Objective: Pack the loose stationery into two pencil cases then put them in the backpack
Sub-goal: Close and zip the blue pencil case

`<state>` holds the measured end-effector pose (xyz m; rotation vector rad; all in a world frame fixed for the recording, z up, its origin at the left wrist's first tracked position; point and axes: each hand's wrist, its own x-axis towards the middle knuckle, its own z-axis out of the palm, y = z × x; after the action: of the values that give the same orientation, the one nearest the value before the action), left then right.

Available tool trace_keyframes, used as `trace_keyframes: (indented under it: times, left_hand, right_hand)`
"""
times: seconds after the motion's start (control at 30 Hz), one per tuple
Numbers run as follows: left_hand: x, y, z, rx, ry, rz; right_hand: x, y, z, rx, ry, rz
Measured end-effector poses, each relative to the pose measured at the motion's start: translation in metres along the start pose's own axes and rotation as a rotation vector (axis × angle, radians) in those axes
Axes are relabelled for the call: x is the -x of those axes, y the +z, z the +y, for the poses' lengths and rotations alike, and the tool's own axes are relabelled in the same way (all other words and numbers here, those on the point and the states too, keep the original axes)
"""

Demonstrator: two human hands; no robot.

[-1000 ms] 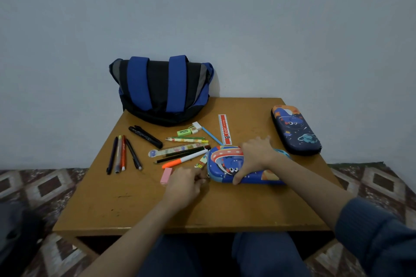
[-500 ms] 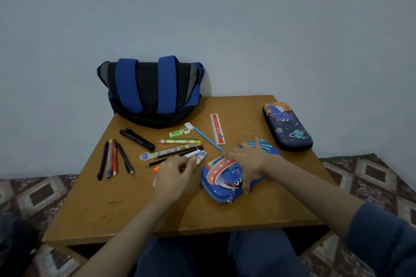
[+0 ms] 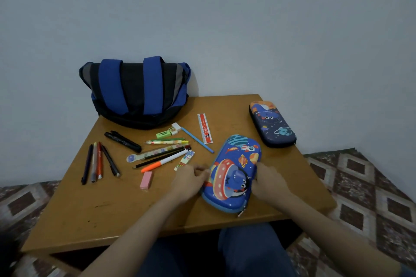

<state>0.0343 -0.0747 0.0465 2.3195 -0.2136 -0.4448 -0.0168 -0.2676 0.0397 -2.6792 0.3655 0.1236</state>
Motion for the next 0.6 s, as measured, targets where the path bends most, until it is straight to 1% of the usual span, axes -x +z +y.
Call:
trace_keyframes:
  times: [0.07,0.1,0.17,0.2,0.27,0.3,0.43,0.5,0.6]
  left_hand:
    - [0.001,0.003,0.002,0.03,-0.036,-0.073]
    - [0.002,0.005,0.003,0.067,-0.058,-0.114]
    - [0.004,0.007,0.005,0.113,-0.08,-0.194]
    - [0.005,0.008,0.006,0.112,-0.074,-0.208]
    - [0.005,0.009,0.007,0.12,-0.059,-0.208]
    - [0.005,0.009,0.009,0.133,-0.057,-0.205]
    - [0.007,0.013,0.013,0.298,-0.075,-0.166]
    - [0.007,0.016,0.018,0.389,-0.059,-0.11]
    - [-0.002,0.014,0.028,0.483,-0.016,-0.032]
  right_hand:
    - [0.004,0.005,0.004,-0.22,0.031,0.029]
    - [0.005,0.005,0.002,-0.349,0.061,0.01]
    - [0.008,0.003,-0.003,-0.61,0.126,-0.083]
    - [0.009,0.003,-0.004,-0.675,0.132,-0.124]
    - [0.011,0.004,-0.005,-0.724,0.129,-0.168]
    - [0.013,0.003,-0.003,-0.739,0.132,-0.16]
    - [0.016,-0.003,0.0,-0.802,0.102,-0.03]
    - [0.016,-0.011,-0.002,-0.851,0.072,0.034]
    - [0.009,-0.024,-0.007,-0.915,0.078,0.139]
